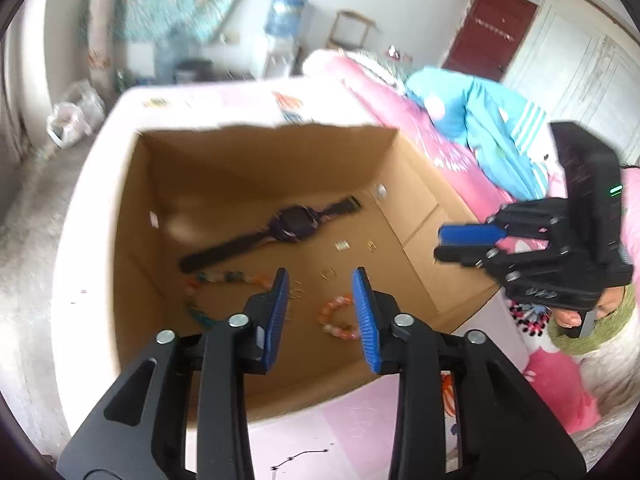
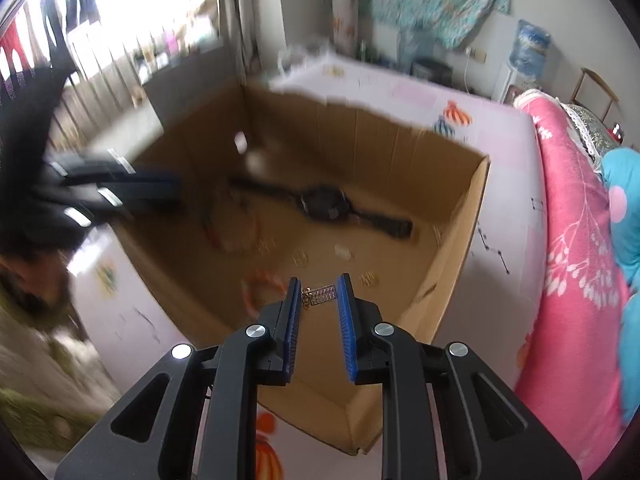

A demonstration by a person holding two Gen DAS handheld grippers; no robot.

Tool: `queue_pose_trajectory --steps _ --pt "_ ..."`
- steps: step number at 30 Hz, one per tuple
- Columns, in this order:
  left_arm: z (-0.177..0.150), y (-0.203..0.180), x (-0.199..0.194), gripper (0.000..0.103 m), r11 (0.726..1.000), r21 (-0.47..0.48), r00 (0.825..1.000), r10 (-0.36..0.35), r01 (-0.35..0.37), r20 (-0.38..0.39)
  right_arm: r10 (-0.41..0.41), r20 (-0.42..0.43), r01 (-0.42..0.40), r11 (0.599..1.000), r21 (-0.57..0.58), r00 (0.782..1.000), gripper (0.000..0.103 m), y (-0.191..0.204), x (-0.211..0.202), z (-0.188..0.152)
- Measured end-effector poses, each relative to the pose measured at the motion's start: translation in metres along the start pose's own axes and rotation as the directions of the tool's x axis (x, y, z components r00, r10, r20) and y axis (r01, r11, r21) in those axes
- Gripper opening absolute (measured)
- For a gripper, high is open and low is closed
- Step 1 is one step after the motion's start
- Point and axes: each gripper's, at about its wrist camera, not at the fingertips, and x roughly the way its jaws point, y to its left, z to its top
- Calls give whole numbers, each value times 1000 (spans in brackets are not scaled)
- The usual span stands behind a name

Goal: Organize jewelry
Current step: 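Open both tools inside the box and lift them out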

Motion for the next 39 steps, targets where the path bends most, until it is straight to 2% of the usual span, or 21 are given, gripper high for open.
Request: queue_pose_trajectory --steps 3,4,6,8,12,15,17,19,22,25,28,30,32,34,36,38,39 --pt "-4 4 -16 45 1000 -9 999 21 -20 40 -24 -51 23 1000 -20 998 21 3 6 -1" --pt "-5 5 -19 49 1000 -10 999 28 -27 41 -30 -52 29 999 -16 998 27 3 6 -1" --pt "-8 7 -24 55 998 -5 997 58 -58 47 -34 -33 34 999 10 999 35 -1 0 -1" --pt "-11 8 -28 60 997 1 996 77 -77 51 -29 -11 30 998 47 1000 35 -4 -8 0" --pt "-12 9 -27 62 995 6 994 99 -99 44 -38 32 35 994 104 999 35 -10 -21 -1" --pt "-12 7 -27 72 989 21 988 146 -147 44 -44 62 33 985 166 997 35 -15 -29 -1" --pt "-11 5 -28 77 981 30 981 190 -191 44 -38 91 16 974 228 995 41 -20 -36 -4" --pt "-9 4 -31 78 971 38 971 234 -236 53 -33 130 -8 952 307 991 53 -27 -43 -9" --pt "-8 7 -47 83 961 25 957 271 -275 101 -37 166 -34 913 406 985 64 -37 -47 -19" --pt "-9 20 -61 85 956 -22 947 292 -292 134 -33 173 -62 852 521 984 66 -50 -40 -36" --pt "-16 45 -64 86 944 -99 938 326 -316 117 8 178 -119 773 623 984 66 -61 -26 -57" --pt "-22 70 -54 86 940 -172 949 309 -294 61 40 181 -151 741 654 983 66 -64 -17 -66" --pt "-26 87 -43 86 935 -220 956 291 -279 27 71 186 -177 739 651 980 66 -62 -9 -69" --pt "-29 95 -30 86 935 -228 960 281 -272 5 116 189 -212 739 640 975 69 -58 -3 -67" --pt "-31 99 -16 86 949 -246 980 196 -198 -32 97 172 -185 759 625 980 70 -51 -2 -62" --pt "-35 100 -11 86 951 -299 997 69 -75 -32 87 154 -164 771 616 984 70 -48 0 -58" --pt "-36 98 -10 86 949 -316 1000 4 -9 -16 86 146 -159 773 615 985 70 -47 0 -57"
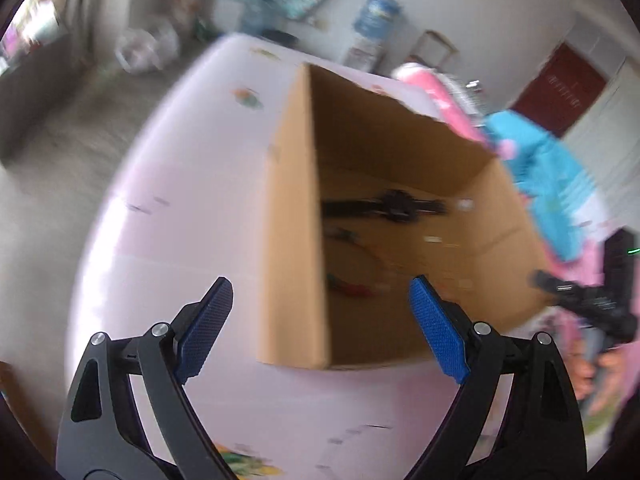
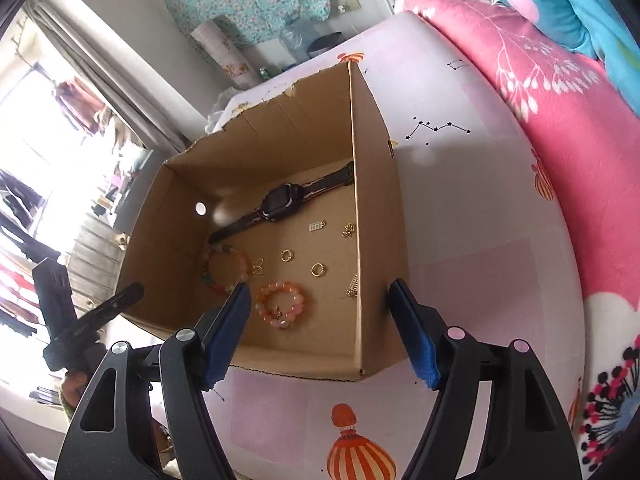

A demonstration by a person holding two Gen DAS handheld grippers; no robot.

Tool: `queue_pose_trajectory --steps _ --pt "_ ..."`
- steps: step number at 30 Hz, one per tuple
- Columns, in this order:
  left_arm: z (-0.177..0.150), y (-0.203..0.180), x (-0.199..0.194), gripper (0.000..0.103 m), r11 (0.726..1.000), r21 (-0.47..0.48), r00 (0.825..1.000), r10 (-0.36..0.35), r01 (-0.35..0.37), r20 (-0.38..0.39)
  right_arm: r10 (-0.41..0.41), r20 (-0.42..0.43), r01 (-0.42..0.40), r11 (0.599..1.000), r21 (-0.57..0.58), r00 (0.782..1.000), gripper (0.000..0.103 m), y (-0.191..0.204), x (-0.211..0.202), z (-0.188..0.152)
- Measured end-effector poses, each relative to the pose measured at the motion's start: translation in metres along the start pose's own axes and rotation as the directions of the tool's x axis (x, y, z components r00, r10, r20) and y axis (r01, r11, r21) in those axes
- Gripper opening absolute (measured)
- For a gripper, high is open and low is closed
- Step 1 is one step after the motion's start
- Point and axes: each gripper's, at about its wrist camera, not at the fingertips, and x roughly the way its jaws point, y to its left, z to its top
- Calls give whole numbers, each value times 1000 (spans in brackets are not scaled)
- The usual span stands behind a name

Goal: Organize jewelry

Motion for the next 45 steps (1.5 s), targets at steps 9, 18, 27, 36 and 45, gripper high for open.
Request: queue_pose_trajectory --steps 9,18,27,36,45 --pt "-11 -20 2 86 999 44 999 24 -24 22 -69 -31 68 997 -44 997 70 7 1 1" --pt "-28 -28 -15 86 998 34 999 47 -47 -5 -39 -49 38 999 -39 998 70 2 -9 -9" --pt "-61 -39 -29 86 998 33 998 57 -56 -35 -57 -44 56 998 -33 997 70 -4 -25 -38" --pt "-77 -39 -38 86 997 41 998 68 -67 -13 -47 -11 47 999 4 999 70 -6 -31 -55" --pt "-78 -43 -53 87 990 75 991 111 -116 68 -90 37 91 996 -25 995 76 1 -37 -62"
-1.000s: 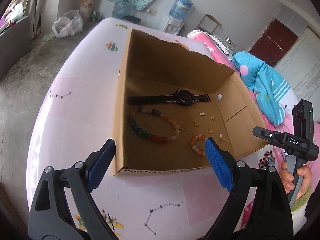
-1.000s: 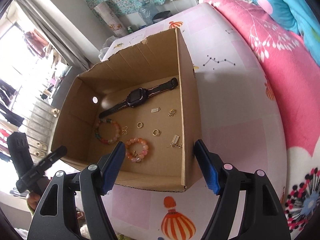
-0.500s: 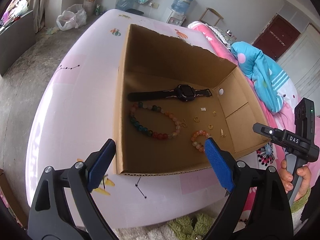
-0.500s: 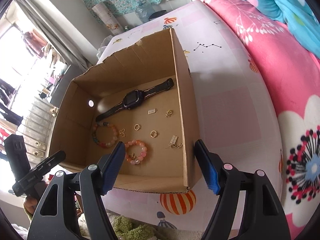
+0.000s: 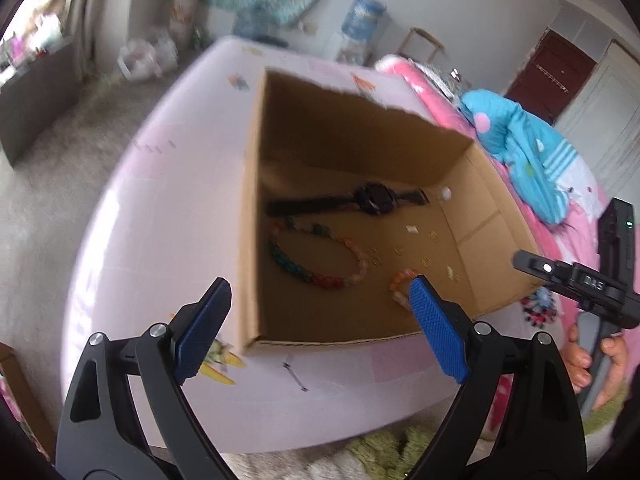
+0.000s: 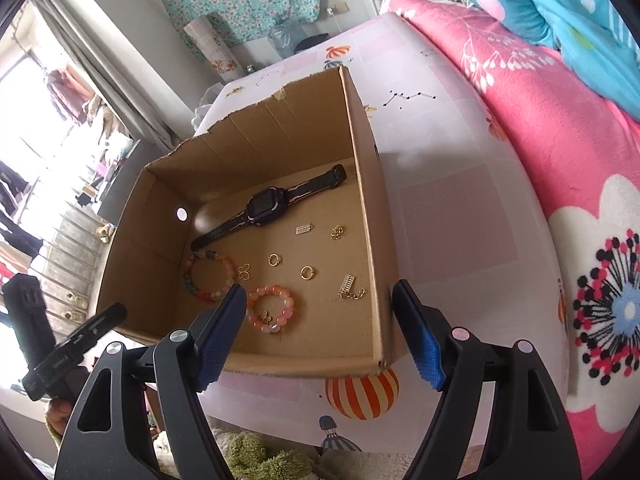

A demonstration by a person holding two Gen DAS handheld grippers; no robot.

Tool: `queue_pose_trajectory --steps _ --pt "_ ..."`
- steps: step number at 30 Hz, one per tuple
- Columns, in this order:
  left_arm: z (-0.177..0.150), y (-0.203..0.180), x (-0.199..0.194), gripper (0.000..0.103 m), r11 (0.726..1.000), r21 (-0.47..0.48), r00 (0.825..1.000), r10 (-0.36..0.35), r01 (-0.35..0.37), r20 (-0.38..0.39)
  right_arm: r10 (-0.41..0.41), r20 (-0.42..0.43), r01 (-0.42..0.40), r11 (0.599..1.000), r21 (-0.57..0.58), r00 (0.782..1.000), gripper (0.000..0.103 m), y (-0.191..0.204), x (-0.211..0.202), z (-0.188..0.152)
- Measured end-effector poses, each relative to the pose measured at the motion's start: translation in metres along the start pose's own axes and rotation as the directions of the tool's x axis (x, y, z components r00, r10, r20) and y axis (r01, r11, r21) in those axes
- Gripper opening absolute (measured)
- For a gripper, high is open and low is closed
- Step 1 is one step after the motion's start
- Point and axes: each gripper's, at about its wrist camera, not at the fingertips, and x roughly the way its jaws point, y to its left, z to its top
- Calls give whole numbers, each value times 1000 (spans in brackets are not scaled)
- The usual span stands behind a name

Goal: Organize jewelry

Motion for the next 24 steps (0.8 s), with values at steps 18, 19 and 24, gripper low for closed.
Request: queue_pose_trajectory --steps 18,19,24 --pt "14 -70 -67 95 966 164 951 149 -198 270 -272 359 334 935 -121 893 96 66 -83 -14" --pt "14 -73 -68 94 964 164 950 163 -212 268 -282 368 346 931 -118 886 96 69 -85 -15" --pt "10 -81 -61 94 956 181 962 195 -230 191 -234 324 273 959 -77 917 96 72 -91 -20"
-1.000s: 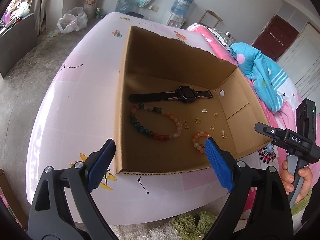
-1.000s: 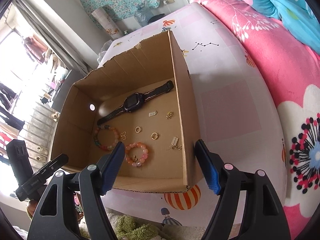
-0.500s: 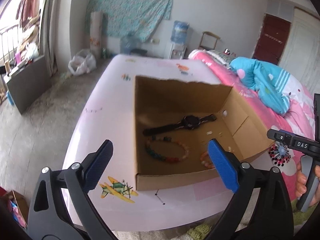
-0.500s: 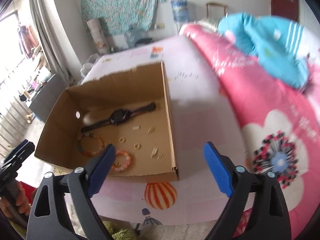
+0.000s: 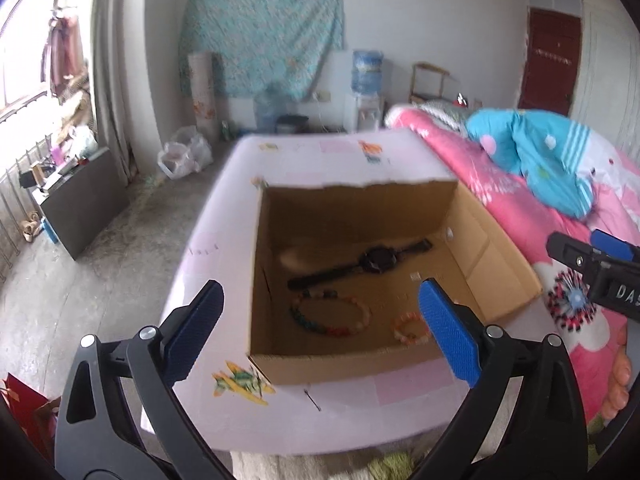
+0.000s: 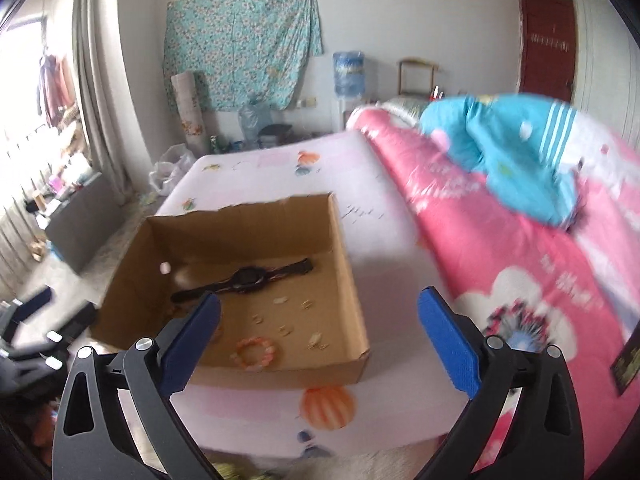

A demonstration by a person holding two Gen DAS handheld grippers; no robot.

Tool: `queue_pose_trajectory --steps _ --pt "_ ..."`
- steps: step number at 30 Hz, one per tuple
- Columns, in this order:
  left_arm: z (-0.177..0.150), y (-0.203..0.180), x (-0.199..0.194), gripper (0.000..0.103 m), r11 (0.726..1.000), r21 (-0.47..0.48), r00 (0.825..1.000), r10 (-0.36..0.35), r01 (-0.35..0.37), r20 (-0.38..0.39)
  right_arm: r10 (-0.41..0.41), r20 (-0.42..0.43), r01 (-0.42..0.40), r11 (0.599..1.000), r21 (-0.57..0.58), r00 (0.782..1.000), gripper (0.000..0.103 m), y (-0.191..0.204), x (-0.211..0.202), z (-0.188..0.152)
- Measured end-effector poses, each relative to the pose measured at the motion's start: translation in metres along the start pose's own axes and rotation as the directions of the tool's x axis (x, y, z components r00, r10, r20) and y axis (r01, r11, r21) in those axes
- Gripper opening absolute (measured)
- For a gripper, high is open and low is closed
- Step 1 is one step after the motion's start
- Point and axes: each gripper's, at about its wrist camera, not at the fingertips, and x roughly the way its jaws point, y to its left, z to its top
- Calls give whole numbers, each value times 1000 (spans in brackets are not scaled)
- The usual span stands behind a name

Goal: Organize jewelry

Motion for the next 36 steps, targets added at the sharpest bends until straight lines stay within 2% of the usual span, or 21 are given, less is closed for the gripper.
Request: queue_pose_trajectory --steps 3,8,13,18,36 --pt "-4 -4 11 94 1000 -23 996 -10 8 -84 38 -90 -34 998 44 995 96 -2 10 -6" --pt "-11 -11 27 94 1000 -28 980 -6 0 -199 -17 -204 14 1000 -17 979 96 -1 32 -21" --pt "-18 -12 37 94 999 -49 968 1 -14 -250 -10 -287 8 1000 -10 958 96 -3 46 -30" --pt "-20 -15 43 94 999 -35 959 13 -24 -284 0 -310 -3 1000 -9 951 96 1 54 -31" --pt "-21 -9 50 94 995 -78 948 27 -54 -319 -8 -343 -4 999 -34 939 96 9 66 -32"
